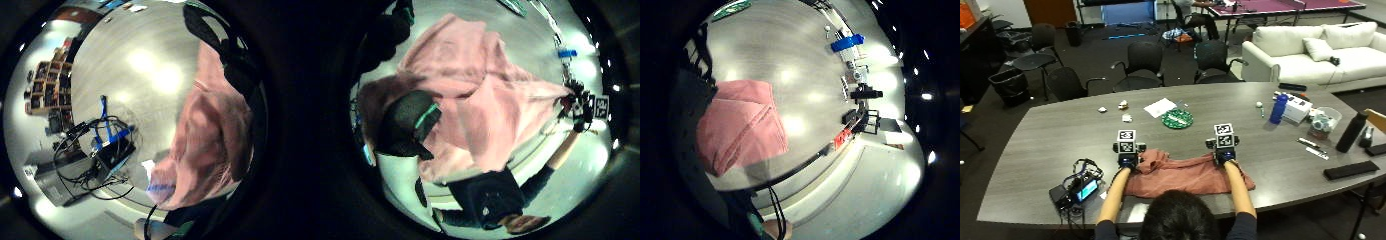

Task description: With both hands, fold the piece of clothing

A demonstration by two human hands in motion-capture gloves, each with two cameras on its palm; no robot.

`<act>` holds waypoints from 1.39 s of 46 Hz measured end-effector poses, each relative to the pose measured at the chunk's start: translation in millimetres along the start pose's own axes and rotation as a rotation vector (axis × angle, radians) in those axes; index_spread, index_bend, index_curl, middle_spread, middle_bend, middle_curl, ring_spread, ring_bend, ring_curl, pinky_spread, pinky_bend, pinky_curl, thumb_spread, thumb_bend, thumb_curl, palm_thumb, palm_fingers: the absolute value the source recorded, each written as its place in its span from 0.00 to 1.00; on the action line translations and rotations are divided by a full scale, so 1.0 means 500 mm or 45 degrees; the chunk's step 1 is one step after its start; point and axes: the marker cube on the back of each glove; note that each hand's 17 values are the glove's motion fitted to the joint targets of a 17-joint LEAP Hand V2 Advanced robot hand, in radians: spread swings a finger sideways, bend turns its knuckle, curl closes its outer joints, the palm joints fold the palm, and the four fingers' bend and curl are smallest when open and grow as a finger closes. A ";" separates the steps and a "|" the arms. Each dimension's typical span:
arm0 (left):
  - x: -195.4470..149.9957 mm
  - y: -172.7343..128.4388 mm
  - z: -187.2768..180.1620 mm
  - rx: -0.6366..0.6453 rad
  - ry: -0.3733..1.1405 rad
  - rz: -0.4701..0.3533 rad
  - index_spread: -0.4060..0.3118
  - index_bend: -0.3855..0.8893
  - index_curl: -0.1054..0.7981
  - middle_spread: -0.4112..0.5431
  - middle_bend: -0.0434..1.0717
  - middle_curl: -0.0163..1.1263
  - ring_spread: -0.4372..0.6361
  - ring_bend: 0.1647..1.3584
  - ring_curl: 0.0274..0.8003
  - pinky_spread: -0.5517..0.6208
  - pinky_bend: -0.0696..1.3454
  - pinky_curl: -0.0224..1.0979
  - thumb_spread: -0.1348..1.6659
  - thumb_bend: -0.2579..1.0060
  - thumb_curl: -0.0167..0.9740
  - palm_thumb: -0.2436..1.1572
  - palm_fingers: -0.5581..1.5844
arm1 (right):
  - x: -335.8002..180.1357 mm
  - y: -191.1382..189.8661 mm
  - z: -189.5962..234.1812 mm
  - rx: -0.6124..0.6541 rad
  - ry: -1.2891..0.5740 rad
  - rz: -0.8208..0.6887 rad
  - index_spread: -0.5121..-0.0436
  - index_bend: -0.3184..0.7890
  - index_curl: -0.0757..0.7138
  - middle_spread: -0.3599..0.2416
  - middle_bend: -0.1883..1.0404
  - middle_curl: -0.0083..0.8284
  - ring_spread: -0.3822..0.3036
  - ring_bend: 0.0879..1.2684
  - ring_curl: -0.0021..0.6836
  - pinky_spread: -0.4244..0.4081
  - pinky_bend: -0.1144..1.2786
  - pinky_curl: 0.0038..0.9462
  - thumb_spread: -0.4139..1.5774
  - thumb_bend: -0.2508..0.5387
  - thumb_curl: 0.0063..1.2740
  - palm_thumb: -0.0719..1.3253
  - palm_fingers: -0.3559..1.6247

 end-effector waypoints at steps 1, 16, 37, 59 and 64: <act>-0.009 -0.009 0.003 0.031 0.007 -0.030 0.26 0.38 0.52 0.14 0.37 0.43 0.14 0.23 0.47 0.24 0.31 0.39 0.74 0.18 0.35 0.62 0.70 | 0.000 -0.008 0.012 -0.003 0.013 0.016 0.58 0.41 0.63 0.26 0.39 0.64 0.20 0.39 0.69 0.13 0.49 0.43 0.49 0.29 0.54 0.80 0.76; -0.030 0.056 -0.001 0.108 0.475 0.116 0.35 0.41 0.48 0.26 0.21 0.40 0.28 0.21 0.46 0.34 0.28 0.39 0.68 0.16 0.27 0.31 0.63 | 0.096 0.024 0.031 -0.033 -0.173 0.241 0.63 0.36 0.51 0.31 0.30 0.58 0.29 0.30 0.64 0.29 0.46 0.41 0.76 0.24 0.42 0.60 0.63; 0.024 0.064 0.212 -0.099 -0.170 0.119 0.45 0.40 0.52 0.56 0.11 0.25 0.63 0.28 0.46 0.70 0.29 0.38 0.68 0.14 0.23 0.13 0.35 | 0.091 0.039 0.215 -0.249 -0.177 0.410 0.71 0.34 0.34 0.65 0.30 0.46 0.55 0.39 0.61 0.60 0.62 0.42 0.83 0.31 0.34 0.51 0.47; 0.056 0.055 0.203 -0.187 -0.059 0.099 0.54 0.40 0.41 0.69 0.20 0.24 0.81 0.38 0.42 0.83 0.38 0.36 0.64 0.15 0.18 0.12 0.25 | 0.096 0.045 0.209 0.054 -0.203 0.411 0.71 0.43 0.39 0.40 0.40 0.54 0.29 0.42 0.62 0.17 0.57 0.39 0.77 0.37 0.34 0.72 0.78; 0.069 0.074 0.197 -0.292 -0.003 0.084 0.55 0.40 0.41 0.71 0.20 0.24 0.82 0.39 0.41 0.84 0.38 0.36 0.64 0.16 0.19 0.13 0.25 | 0.124 0.035 0.213 0.035 -0.223 0.446 0.68 0.47 0.46 0.33 0.43 0.57 0.25 0.44 0.66 0.12 0.55 0.40 0.75 0.43 0.35 0.81 0.84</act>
